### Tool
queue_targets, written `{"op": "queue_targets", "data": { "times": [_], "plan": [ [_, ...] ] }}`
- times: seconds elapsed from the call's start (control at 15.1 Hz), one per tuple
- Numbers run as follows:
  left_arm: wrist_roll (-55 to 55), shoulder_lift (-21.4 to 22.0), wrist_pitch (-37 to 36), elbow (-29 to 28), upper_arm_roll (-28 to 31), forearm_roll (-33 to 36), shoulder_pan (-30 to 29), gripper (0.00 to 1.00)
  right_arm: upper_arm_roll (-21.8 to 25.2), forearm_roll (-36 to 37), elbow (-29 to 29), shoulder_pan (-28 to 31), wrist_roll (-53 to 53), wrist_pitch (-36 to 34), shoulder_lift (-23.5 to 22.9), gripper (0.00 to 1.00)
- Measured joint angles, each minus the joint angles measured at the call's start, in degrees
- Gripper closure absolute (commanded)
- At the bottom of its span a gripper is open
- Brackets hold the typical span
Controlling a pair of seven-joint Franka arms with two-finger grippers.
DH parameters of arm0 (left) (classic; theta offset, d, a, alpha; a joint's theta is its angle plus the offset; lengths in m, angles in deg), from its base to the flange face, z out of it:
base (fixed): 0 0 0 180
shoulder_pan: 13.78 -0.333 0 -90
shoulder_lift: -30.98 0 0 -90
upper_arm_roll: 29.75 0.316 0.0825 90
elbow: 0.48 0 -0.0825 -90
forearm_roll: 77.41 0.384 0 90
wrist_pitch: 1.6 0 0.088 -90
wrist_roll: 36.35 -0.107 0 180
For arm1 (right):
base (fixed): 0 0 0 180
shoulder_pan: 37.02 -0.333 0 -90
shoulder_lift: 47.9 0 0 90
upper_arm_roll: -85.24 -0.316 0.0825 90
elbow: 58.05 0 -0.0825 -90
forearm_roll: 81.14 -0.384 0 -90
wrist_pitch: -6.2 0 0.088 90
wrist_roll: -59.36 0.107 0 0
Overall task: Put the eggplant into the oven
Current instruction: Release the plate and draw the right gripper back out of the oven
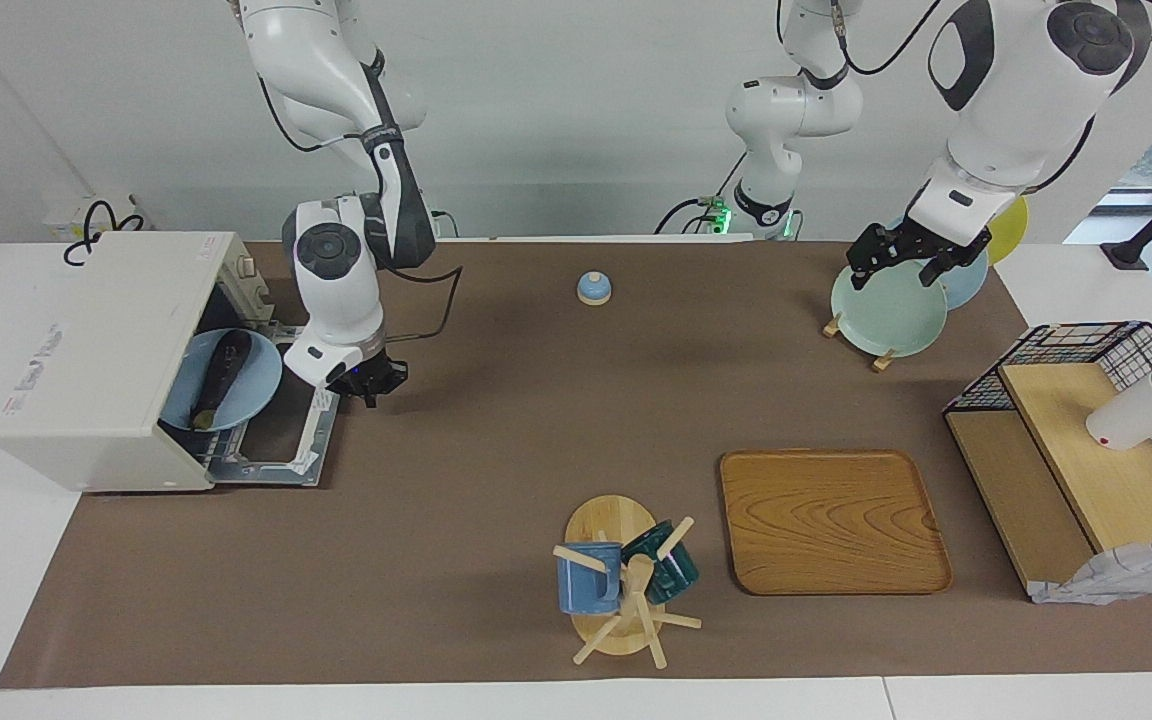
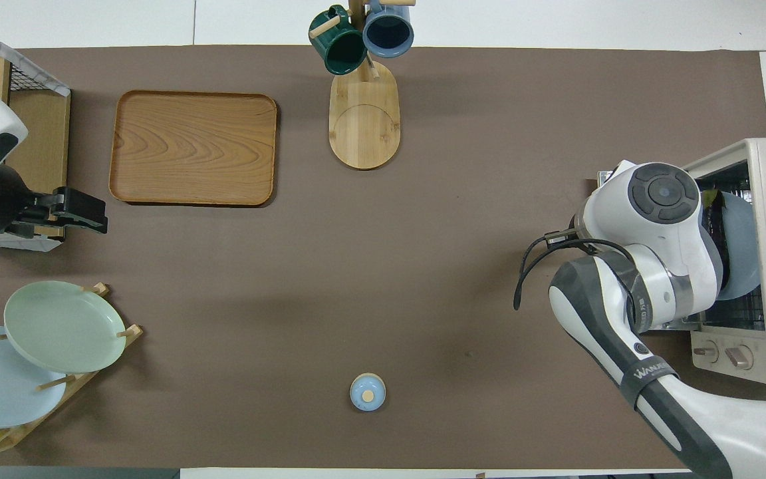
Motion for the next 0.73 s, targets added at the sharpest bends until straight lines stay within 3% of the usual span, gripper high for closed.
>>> {"op": "queue_targets", "data": {
  "times": [0.73],
  "plan": [
    [0.0, 0.0, 0.0, 0.0, 0.0, 0.0, 0.0, 0.00, 0.1, 7.8, 2.5, 2.6, 0.0, 3.0, -2.6, 1.00]
  ]
}}
